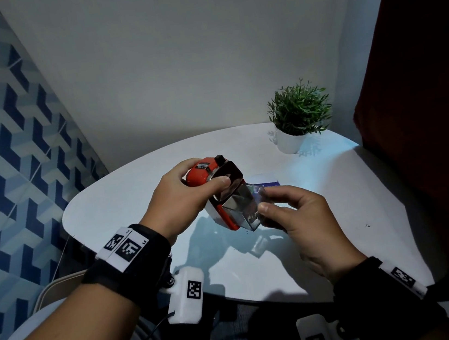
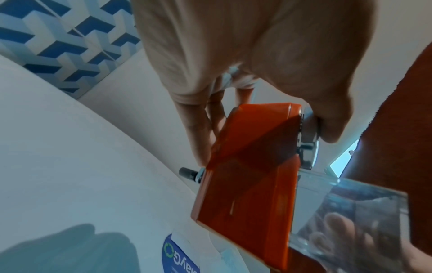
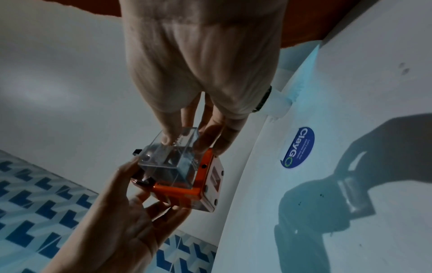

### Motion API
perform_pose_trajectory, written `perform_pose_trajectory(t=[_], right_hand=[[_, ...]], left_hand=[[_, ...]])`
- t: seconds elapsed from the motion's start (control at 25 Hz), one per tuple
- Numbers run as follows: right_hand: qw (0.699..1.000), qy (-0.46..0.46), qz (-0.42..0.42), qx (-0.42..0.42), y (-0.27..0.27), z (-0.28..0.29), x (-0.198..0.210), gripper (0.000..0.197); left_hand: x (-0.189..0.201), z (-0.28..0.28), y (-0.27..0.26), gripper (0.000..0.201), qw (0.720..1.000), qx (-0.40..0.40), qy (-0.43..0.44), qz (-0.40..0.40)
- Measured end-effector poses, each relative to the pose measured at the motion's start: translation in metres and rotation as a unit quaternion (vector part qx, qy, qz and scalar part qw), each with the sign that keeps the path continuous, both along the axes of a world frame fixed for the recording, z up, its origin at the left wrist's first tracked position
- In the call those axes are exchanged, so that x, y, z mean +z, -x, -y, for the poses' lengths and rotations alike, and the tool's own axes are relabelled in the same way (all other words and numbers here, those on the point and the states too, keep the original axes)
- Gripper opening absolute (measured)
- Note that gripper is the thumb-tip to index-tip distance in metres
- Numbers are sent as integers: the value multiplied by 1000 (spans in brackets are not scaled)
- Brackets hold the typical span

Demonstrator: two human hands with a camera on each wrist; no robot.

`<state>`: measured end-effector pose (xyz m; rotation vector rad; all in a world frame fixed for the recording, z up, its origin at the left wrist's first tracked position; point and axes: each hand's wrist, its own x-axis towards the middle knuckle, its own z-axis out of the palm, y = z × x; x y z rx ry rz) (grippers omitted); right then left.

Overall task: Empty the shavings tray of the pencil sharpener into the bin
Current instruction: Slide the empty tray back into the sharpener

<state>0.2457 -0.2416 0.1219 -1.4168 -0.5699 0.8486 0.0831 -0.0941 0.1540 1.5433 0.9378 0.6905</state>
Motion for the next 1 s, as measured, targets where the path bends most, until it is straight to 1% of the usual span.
perform_pose_trajectory(t=[0.08, 0.12, 0.24, 0.28, 0.32, 0.4, 0.48, 0.52, 0.6, 0.64, 0.72, 0.76, 0.8, 0.84, 0.88, 0.92, 0.96, 1.0], right_hand=[[999, 11, 41, -4, 1, 1, 4, 29], [997, 16, 71, 6, 3, 3, 6, 34], [980, 49, 183, 60, 18, 8, 6, 70], [976, 60, 202, 60, 23, 7, 5, 76], [977, 54, 199, 46, 26, 6, 3, 75], [985, 32, 171, 8, 25, 3, 1, 69], [986, 15, 165, -15, 21, 3, 3, 65], [986, 6, 163, -24, 18, 3, 5, 64], [990, -23, 132, -41, 12, 3, 9, 63], [993, -45, 99, -51, 9, 2, 12, 61], [993, -94, 5, -69, 4, 0, 18, 56], [989, -118, -45, -71, 2, -1, 23, 53], [984, -138, -93, -68, 1, 0, 27, 52], [977, -153, -133, -60, 1, 1, 31, 51], [973, -162, -160, -48, 2, 1, 33, 52], [970, -165, -176, -36, 4, 2, 34, 55], [969, -164, -182, -24, 7, 2, 33, 59], [970, -160, -181, -14, 11, 1, 31, 64]], left_hand=[[-3, 0, -1, 45, 1000, 15, 7, -2], [-5, 1, -2, 44, 1000, 28, 3, -8], [-9, 6, -7, 48, 998, 65, -7, -15], [-11, 9, -9, 51, 998, 66, -7, -14], [-11, 13, -11, 54, 998, 59, -10, -16], [-13, 20, -16, 63, 999, 40, -21, -24], [-12, 25, -17, 74, 999, 19, -24, -28], [-10, 26, -16, 71, 999, 5, -27, -16], [0, 30, -13, 58, 999, -17, -21, 37], [3, 30, -10, 56, 997, -16, -16, 69], [4, 32, -6, 52, 993, 14, -35, 113], [0, 31, -5, 48, 992, 29, -52, 109], [-3, 30, -5, 50, 994, 29, -58, 85], [-4, 32, -6, 57, 998, 7, -40, 57], [-6, 33, -8, 65, 998, -37, -7, 47], [-8, 35, -9, 70, 995, -84, 24, 54], [-9, 37, -11, 71, 989, -122, 46, 74], [-10, 36, -13, 70, 984, -140, 61, 94]])
